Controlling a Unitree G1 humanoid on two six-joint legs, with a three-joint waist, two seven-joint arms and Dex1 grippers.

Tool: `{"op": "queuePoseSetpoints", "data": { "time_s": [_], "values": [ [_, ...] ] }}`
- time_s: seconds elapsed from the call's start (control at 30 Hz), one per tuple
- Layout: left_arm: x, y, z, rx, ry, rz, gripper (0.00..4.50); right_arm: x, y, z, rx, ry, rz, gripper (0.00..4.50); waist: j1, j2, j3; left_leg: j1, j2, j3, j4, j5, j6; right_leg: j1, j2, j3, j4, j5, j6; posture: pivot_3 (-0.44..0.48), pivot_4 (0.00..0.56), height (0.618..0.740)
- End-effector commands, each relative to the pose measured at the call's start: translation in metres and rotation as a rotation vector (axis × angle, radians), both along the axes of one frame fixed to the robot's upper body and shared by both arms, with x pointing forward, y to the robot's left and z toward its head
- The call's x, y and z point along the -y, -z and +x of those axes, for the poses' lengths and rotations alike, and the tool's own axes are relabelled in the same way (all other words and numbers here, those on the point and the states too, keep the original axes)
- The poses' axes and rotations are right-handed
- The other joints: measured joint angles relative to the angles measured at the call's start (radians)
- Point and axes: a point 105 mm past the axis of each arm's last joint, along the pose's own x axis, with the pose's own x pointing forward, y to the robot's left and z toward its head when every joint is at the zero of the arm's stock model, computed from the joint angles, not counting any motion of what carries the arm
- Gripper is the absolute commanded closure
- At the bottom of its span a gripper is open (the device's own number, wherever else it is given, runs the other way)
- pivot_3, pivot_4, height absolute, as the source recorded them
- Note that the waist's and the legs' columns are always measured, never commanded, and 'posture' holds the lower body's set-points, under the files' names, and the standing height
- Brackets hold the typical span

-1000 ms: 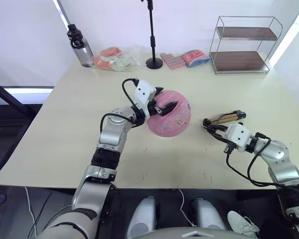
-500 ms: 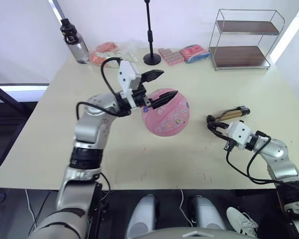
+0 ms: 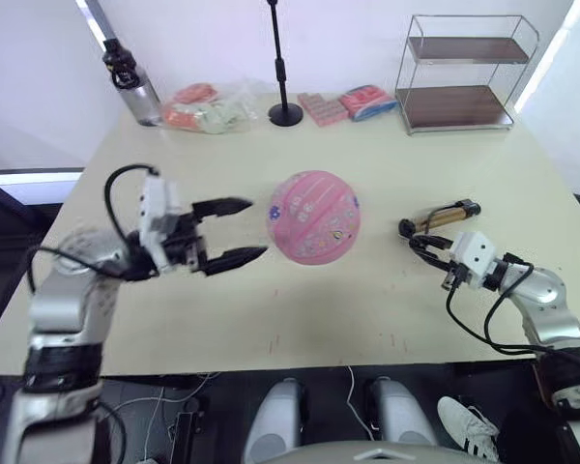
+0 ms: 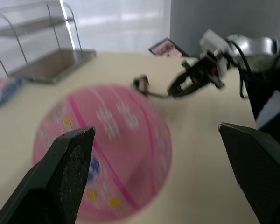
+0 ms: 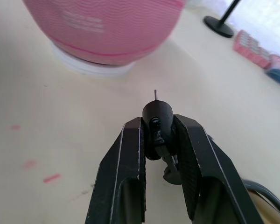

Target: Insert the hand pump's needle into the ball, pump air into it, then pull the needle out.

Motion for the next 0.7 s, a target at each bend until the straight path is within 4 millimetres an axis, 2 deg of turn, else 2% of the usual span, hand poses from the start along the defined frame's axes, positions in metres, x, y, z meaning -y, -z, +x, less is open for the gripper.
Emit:
{"op": "queuePoseSetpoints", "data": {
  "time_s": [0.03, 0.3, 0.6, 0.7],
  "values": [
    [-0.019, -0.015, -0.008, 0.081, -0.04, 0.002, 0.0, 0.012, -0.011, 0.003, 0.042, 0.024, -0.002, 4.08, 0.001, 0.0, 0.0, 0.0, 0.001, 0.0, 0.0, 0.0, 0.0, 0.0, 0.0, 0.0, 0.0, 0.0, 0.0, 0.0, 0.15, 0.74],
    [-0.039, -0.004, -0.016, 0.065, -0.094, 0.022, 0.0, 0.019, -0.012, 0.005, 0.035, 0.033, -0.013, 4.08, 0.0, 0.0, 0.0, 0.0, 0.001, 0.002, 0.0, 0.0, 0.0, 0.0, -0.001, 0.001, 0.0, 0.0, -0.001, 0.0, 0.15, 0.74],
    [-0.057, 0.006, -0.014, 0.079, -0.188, 0.022, 0.0, 0.021, -0.015, 0.008, 0.039, 0.036, -0.015, 4.08, 0.002, 0.0, 0.0, 0.001, 0.002, 0.002, 0.0, 0.0, 0.0, 0.0, 0.0, 0.001, 0.001, 0.0, -0.001, 0.0, 0.15, 0.74],
    [-0.058, 0.007, -0.015, 0.077, -0.192, 0.014, 0.0, 0.021, -0.016, 0.007, 0.035, 0.035, -0.002, 2.51, 0.0, 0.0, 0.0, 0.001, 0.002, 0.003, 0.0, 0.0, 0.0, -0.001, 0.0, 0.002, 0.001, 0.001, -0.001, 0.0, 0.15, 0.74]
  ]
}}
